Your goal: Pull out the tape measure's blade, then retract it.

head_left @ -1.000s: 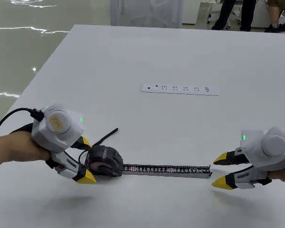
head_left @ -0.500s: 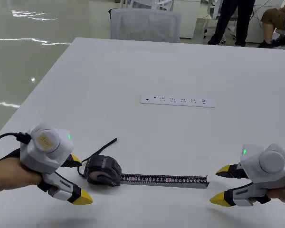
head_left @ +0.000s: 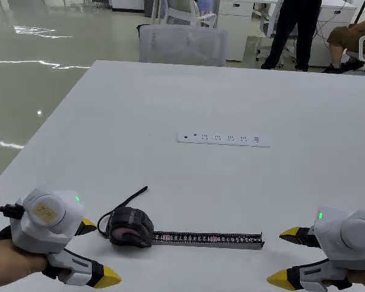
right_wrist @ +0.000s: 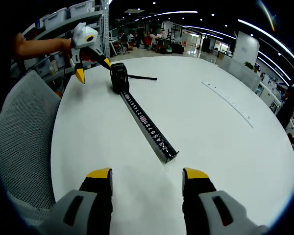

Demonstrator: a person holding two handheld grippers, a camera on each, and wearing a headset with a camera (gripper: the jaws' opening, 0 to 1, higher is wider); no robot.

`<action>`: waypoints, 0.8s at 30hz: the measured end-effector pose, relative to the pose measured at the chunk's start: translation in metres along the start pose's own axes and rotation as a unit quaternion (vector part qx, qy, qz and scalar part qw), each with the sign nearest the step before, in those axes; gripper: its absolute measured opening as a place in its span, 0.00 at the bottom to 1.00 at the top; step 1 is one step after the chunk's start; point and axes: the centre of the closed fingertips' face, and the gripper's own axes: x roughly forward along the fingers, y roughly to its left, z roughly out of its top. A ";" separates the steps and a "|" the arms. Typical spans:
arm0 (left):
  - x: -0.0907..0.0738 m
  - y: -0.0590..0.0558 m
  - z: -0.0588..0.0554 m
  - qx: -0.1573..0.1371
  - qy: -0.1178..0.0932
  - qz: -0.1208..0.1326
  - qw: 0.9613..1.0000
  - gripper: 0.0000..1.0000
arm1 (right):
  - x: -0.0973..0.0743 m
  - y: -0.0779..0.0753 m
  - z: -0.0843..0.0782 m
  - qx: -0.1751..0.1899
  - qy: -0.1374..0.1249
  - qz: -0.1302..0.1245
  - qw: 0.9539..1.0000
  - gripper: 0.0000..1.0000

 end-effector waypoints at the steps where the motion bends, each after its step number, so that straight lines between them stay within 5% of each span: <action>1: 0.000 0.001 -0.001 0.000 -0.002 0.003 1.000 0.72 | -0.002 0.001 0.002 0.001 -0.004 -0.001 1.000 0.59; 4: -0.005 0.001 -0.002 -0.007 -0.013 0.014 1.000 0.72 | -0.006 0.004 0.005 0.006 -0.015 -0.008 1.000 0.62; 17: -0.021 -0.033 0.008 -0.040 -0.061 0.041 0.996 0.78 | -0.026 0.029 0.012 0.044 -0.047 -0.042 0.997 0.77; 24: -0.031 -0.044 0.010 -0.041 -0.067 0.046 0.996 0.81 | -0.035 0.039 0.017 0.050 -0.057 -0.054 0.996 0.80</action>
